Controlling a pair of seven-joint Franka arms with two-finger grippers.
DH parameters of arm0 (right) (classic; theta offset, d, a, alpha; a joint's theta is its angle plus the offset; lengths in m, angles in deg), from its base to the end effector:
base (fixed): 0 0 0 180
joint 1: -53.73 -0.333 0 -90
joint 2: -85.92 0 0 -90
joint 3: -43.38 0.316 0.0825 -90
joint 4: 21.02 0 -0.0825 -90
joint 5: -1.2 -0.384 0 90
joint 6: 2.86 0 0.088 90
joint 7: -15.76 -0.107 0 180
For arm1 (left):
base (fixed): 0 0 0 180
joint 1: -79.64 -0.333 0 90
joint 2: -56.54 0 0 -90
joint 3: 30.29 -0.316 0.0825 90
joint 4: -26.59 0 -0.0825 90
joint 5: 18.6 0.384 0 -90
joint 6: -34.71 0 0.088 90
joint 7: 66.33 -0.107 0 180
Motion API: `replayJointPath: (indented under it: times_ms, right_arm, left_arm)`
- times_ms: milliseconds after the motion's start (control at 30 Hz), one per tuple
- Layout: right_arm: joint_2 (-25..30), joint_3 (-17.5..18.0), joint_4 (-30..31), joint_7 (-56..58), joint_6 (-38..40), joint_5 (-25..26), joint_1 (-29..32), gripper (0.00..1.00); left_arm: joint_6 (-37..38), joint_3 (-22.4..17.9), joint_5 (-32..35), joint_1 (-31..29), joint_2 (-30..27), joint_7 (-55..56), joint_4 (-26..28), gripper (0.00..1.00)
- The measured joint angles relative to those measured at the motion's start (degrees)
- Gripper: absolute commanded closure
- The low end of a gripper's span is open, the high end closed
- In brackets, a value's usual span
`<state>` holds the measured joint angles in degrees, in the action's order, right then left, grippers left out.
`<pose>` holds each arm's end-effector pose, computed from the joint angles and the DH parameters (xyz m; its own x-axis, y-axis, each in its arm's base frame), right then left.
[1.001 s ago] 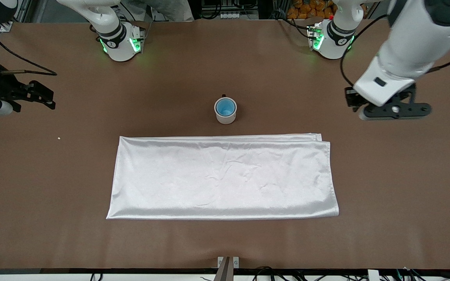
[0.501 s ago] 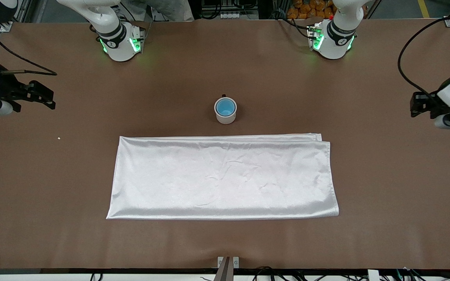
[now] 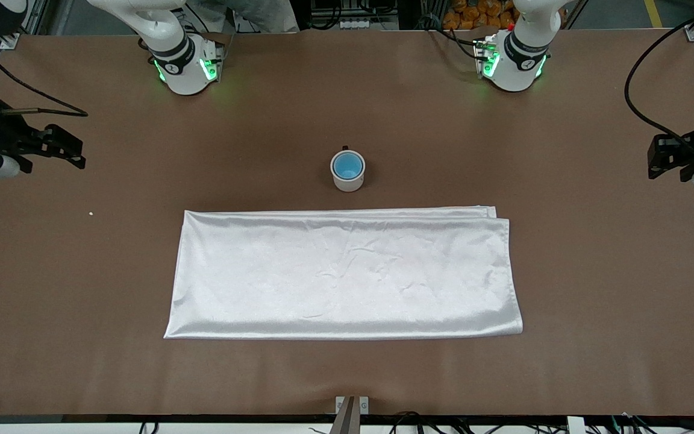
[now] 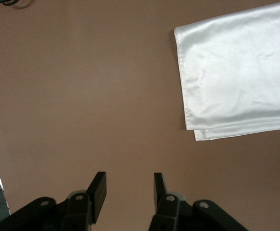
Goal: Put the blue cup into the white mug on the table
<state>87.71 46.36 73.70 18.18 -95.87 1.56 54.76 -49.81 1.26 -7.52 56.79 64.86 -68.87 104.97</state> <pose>0.5482 0.0185 0.6073 0.9971 0.0765 0.0010 0.0765 -0.9970 0.0079 0.5836 -0.0405 0.6400 0.9847 -0.1731 -0.0215 -0.1744 -0.9778 -0.1159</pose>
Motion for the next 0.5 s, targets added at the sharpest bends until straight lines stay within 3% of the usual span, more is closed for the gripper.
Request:
replayJointPath:
  times_ms: [234, 501]
  right_arm:
    - [0.0, -0.01, 0.0, 0.0, 0.01, 0.0, 0.0, 0.0]
    - [0.0, -0.01, 0.0, 0.0, 0.03, 0.01, 0.0, 0.0]
  left_arm:
    - [0.0, 1.19, 0.0, 3.95, -1.15, 4.47, -0.22, 0.52]
    - [0.07, -9.26, 0.05, 15.71, -2.81, 6.68, -0.21, 0.52]
